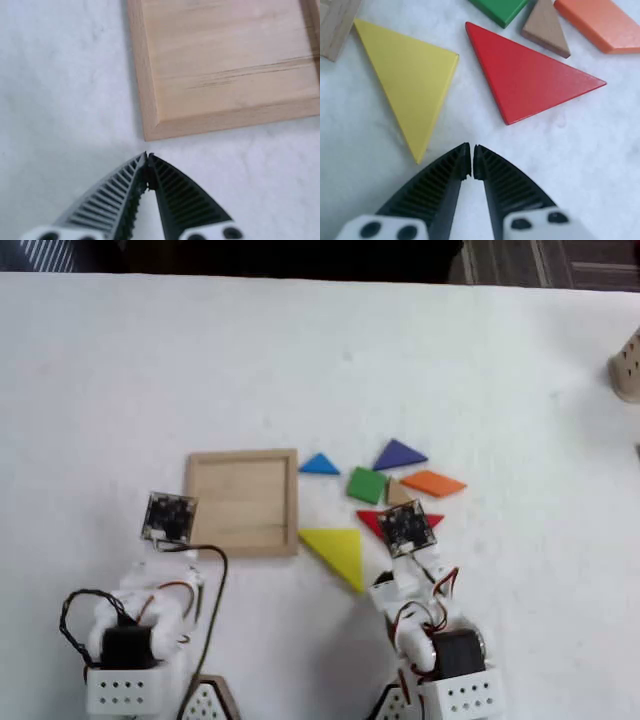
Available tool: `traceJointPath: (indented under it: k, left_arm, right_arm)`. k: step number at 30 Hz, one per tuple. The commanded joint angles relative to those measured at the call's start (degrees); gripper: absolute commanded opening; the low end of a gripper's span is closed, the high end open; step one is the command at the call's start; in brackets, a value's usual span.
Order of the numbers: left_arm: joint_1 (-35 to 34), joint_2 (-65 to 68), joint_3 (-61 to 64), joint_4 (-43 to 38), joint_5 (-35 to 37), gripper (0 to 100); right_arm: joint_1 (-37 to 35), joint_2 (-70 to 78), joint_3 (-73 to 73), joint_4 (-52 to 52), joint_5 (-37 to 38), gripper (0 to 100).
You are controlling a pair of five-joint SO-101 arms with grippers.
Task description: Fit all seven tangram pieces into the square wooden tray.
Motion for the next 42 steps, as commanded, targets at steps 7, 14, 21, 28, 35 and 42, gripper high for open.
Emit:
traceJointPath:
  k: [7, 14, 21, 28, 35, 42]
  left_arm:
    - [0.92, -0.84, -0.26, 0.35, -0.44, 2]
    - [0.92, -0.84, -0.26, 0.35, -0.44, 2]
    - [1.1, -0.84, -0.26, 0.35, -0.44, 2]
    - [1.19, -0.84, -0.26, 0.35, -0.62, 2]
    - [1.1, -1.01, -1.58, -0.88, -0.7, 2]
    - [1.19, -1.1, -2.99, -4.66, -0.44, 2]
  right_arm:
    - [0.04, -0.66, 0.35, 0.48, -0.35, 1.9]
    - [0.04, -0.66, 0.35, 0.48, -0.35, 1.9]
    - [0.04, -0.66, 0.35, 0.48, -0.35, 1.9]
    - [0.04, -0.66, 0.35, 0.48, -0.35, 1.9]
    - [-0.22, -0.66, 0.35, 0.48, -0.26, 1.9]
    - [-1.89, -0.66, 0.35, 0.48, -0.35, 1.9]
